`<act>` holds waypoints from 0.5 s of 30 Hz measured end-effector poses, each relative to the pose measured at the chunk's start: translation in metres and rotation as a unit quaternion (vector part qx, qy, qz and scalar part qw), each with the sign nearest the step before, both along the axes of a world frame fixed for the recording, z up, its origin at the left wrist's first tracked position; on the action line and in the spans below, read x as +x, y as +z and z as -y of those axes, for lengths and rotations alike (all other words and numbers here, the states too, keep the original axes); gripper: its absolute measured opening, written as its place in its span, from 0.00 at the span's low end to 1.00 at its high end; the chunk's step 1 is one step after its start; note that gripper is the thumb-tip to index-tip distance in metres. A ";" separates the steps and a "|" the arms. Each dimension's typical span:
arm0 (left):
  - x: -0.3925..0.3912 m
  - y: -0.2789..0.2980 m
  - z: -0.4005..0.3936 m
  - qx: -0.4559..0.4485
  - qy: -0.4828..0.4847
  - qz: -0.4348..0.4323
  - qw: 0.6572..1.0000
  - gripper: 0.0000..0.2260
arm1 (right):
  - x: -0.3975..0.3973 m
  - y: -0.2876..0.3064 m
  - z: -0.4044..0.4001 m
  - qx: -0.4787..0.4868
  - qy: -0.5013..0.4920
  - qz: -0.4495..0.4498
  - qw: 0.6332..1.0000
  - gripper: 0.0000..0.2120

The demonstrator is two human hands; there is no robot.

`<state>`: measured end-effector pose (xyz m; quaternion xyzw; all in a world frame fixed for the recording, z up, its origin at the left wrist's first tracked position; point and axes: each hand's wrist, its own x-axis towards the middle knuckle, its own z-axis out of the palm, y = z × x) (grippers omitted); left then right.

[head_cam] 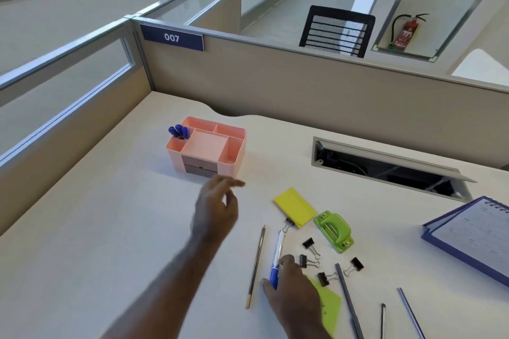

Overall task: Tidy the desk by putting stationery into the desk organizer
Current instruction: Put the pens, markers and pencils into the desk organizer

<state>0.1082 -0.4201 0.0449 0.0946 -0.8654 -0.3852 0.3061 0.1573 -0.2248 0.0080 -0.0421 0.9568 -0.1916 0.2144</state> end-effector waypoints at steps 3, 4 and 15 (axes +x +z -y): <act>0.020 -0.019 -0.025 0.039 -0.025 0.035 0.998 0.18 | -0.001 -0.005 0.003 -0.003 -0.023 -0.006 1.000 0.17; 0.025 -0.024 -0.031 0.051 -0.031 0.055 0.997 0.18 | -0.002 -0.005 0.004 -0.011 -0.037 0.003 0.999 0.16; 0.069 -0.025 -0.071 0.259 -0.069 0.352 0.897 0.05 | -0.012 0.017 -0.009 -0.380 -0.231 0.154 0.882 0.08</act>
